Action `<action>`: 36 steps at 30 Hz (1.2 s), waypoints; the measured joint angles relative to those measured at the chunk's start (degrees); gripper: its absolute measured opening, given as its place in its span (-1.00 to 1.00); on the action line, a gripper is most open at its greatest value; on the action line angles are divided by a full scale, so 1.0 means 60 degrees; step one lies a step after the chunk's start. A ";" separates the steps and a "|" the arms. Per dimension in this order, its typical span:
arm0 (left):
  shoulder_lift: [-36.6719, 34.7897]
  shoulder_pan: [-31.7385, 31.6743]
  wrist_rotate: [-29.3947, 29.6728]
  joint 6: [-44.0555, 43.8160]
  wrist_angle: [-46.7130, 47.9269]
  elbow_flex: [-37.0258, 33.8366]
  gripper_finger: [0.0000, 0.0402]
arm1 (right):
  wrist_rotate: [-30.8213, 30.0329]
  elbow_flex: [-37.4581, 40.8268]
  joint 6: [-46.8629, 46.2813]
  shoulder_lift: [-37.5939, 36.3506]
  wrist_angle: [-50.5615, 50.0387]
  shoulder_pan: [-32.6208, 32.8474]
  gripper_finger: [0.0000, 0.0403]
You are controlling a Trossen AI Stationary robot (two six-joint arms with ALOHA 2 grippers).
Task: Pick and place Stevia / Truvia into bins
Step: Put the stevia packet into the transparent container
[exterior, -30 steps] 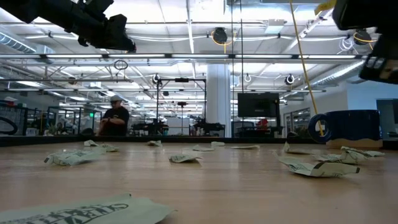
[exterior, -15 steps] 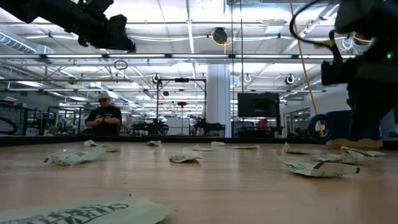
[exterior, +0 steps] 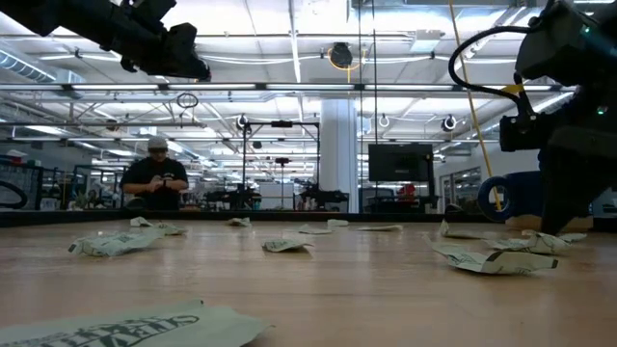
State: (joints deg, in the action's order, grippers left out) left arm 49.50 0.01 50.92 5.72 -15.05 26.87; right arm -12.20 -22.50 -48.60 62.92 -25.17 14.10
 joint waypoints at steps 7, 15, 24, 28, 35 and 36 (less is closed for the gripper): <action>-0.0001 0.0002 0.0000 0.0004 0.0045 0.0000 -0.36 | -0.0110 0.0138 0.0007 0.0004 0.0022 -0.0010 -0.56; 0.0000 0.0000 0.0000 0.0004 0.0050 0.0000 -0.36 | -0.0011 0.0087 0.0198 0.0039 0.0700 0.0007 -0.97; 0.0000 0.0000 0.0000 0.0004 0.0051 -0.0004 -0.36 | 0.2139 -0.1958 0.0979 0.0058 0.0546 0.0317 -1.00; -0.0002 0.0000 0.0000 0.0004 0.0075 -0.0004 -0.36 | 0.3479 -0.2578 0.0165 0.0040 0.0603 0.1106 -1.00; -0.0004 0.0004 -0.0002 -0.0053 0.0530 -0.0004 -0.36 | 0.4236 -0.2583 -0.2440 0.0169 0.1206 0.3009 -1.00; 0.0000 0.0000 -0.0004 -0.0085 0.0595 -0.0004 -0.36 | 0.4063 -0.2580 -0.2553 0.0271 0.1124 0.3248 -1.00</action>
State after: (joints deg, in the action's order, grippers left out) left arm 49.50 0.01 50.89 5.20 -11.48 26.85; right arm 12.18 -37.98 -63.91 64.54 -18.42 33.59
